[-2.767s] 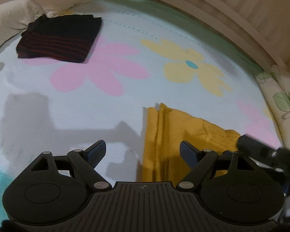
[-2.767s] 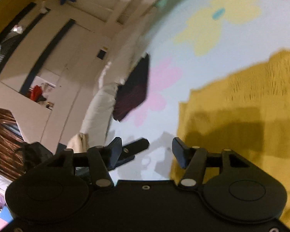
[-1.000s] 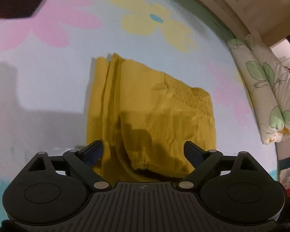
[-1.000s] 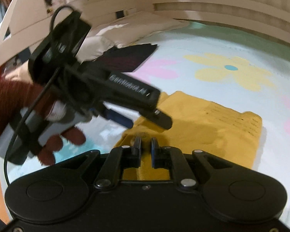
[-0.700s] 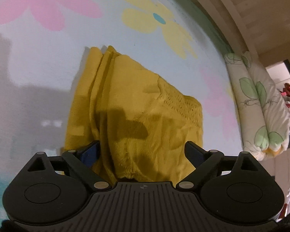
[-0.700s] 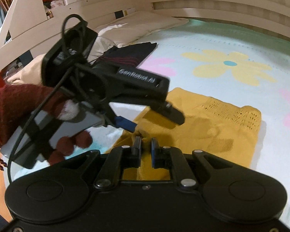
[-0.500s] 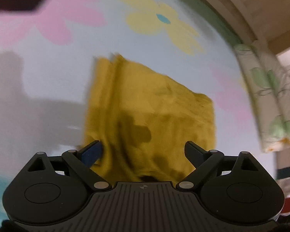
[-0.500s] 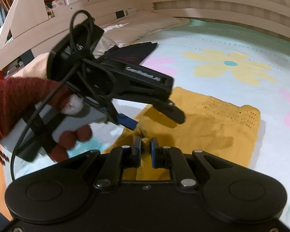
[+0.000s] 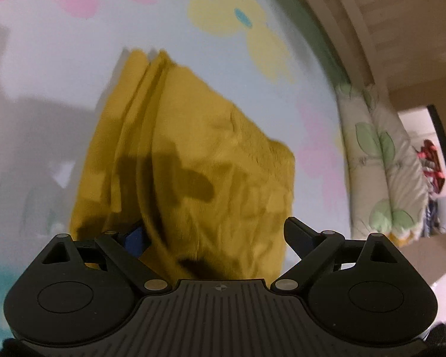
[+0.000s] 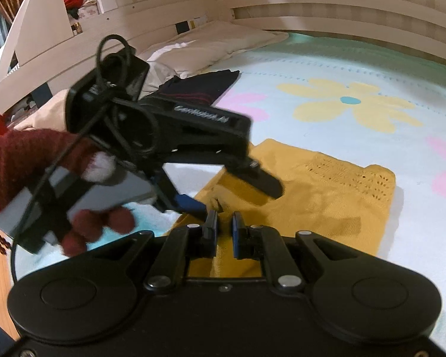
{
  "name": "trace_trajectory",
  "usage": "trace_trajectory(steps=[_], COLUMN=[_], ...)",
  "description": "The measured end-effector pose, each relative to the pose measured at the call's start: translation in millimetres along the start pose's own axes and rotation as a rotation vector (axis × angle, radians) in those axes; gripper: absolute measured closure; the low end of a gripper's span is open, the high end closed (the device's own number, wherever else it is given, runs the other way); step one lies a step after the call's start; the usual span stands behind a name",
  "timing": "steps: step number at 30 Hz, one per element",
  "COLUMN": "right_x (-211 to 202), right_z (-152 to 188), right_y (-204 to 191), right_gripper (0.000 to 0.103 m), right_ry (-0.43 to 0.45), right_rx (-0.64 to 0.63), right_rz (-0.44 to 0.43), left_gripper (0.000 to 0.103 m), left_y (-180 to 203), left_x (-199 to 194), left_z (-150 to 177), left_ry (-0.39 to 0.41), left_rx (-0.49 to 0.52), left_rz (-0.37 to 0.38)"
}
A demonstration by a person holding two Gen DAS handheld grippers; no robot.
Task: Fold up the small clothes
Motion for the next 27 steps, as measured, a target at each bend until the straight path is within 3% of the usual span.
trace_trajectory(steps=[4, 6, 7, 8, 9, 14, 19, 22, 27], right_x=[3.0, 4.5, 5.7, 7.2, 8.6, 14.5, 17.6, 23.3, 55.4], right_z=[0.8, 0.9, 0.9, 0.6, 0.9, 1.1, 1.6, 0.6, 16.6], right_y=[-5.7, -10.2, -12.8, -14.0, -15.9, -27.7, -35.9, -39.8, -50.1], right_gripper=[0.087, 0.087, 0.087, 0.087, 0.087, 0.087, 0.087, 0.087, 0.087], right_ry=[-0.009, -0.013, -0.015, -0.016, -0.017, -0.025, -0.027, -0.030, -0.120], right_rx=[-0.009, -0.017, -0.021, -0.022, -0.025, -0.048, -0.055, -0.051, -0.052], right_rz=[-0.010, -0.016, -0.019, -0.022, -0.028, -0.048, -0.062, -0.070, -0.099], left_gripper=[0.016, 0.046, 0.056, 0.077, 0.089, 0.089, 0.089, 0.094, 0.094], left_y=[1.2, 0.5, -1.6, -1.8, -1.4, -2.9, 8.0, 5.4, -22.8], left_x=[1.6, 0.2, -2.2, -3.8, -5.9, -18.6, -31.5, -38.4, -36.1], left_z=[-5.9, -6.8, -7.4, -7.6, -8.0, -8.0, -7.3, -6.8, -8.2], left_ry=[0.072, 0.091, 0.103, 0.111, 0.112, 0.141, 0.178, 0.194, 0.174], left_rx=[0.058, 0.052, 0.062, 0.084, 0.122, 0.160, 0.239, 0.272, 0.205], left_rz=[-0.052, -0.057, -0.081, -0.108, -0.136, -0.118, -0.154, -0.213, -0.276])
Point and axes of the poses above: each gripper's, at about its wrist camera, not at the fingertips, and x roughly the way its jaws point, y to its right, z to its underside, the point moved 5 cm from there along x, roughly the way its jaws point, and after that the axes turned 5 degrees about -y, right-handed, at the moved point
